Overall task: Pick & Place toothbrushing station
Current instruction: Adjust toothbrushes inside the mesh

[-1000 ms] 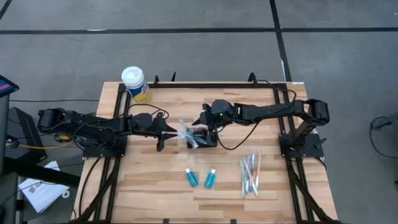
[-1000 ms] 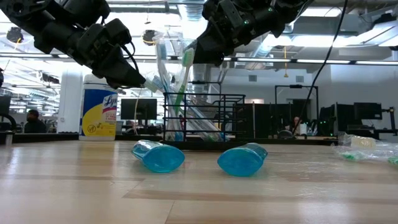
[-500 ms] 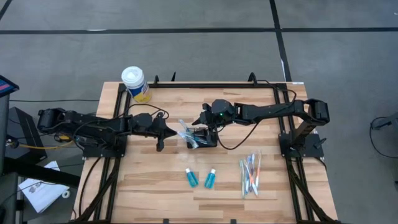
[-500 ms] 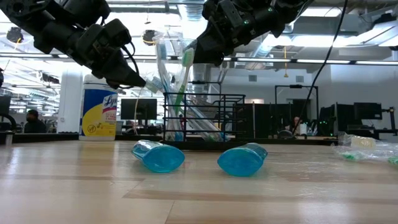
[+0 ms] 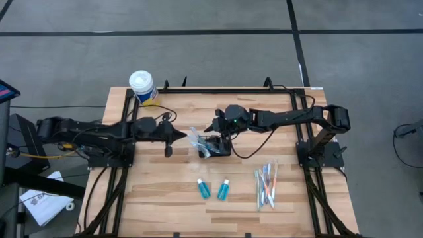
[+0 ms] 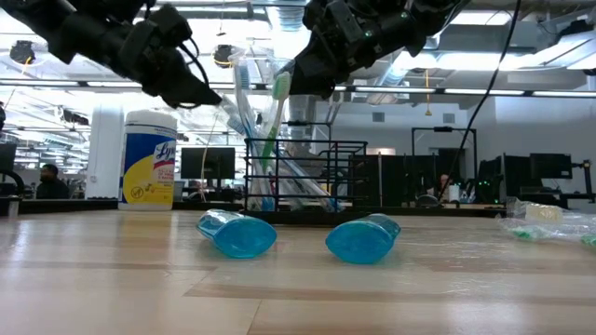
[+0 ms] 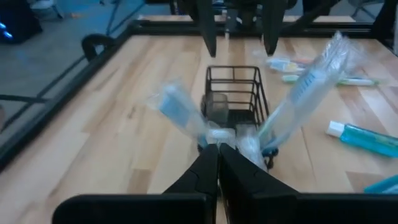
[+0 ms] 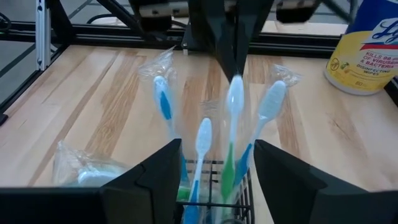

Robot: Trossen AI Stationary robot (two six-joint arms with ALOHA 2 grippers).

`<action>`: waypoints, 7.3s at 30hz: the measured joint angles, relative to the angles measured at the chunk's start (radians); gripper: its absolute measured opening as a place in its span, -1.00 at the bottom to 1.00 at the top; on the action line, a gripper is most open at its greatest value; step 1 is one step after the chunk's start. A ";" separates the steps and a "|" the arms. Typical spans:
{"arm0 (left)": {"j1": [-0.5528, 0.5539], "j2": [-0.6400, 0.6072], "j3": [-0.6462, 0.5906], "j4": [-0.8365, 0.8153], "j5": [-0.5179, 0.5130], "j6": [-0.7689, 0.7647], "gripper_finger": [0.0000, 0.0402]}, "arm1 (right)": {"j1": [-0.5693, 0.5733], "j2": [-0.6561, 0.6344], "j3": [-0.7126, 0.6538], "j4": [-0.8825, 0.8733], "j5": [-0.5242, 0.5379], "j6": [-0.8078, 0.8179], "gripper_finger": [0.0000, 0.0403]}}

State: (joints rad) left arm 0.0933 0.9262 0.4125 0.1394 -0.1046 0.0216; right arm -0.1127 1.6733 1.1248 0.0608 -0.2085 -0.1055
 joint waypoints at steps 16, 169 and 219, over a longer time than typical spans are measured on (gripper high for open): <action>0.008 -0.140 0.033 -0.146 -0.055 0.050 -1.00 | -0.002 0.000 0.000 0.007 0.000 0.000 -0.05; 0.163 0.055 0.180 -0.381 -0.139 0.123 -0.01 | -0.085 0.062 0.002 -0.083 0.053 -0.012 -0.01; 0.163 0.055 0.181 -0.296 -0.107 0.106 -0.02 | -0.028 0.162 0.019 -0.033 -0.212 0.025 0.00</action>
State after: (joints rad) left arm 0.2558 0.9810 0.5930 -0.1566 -0.2111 0.1276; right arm -0.1409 1.8351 1.1436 0.0280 -0.4207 -0.0808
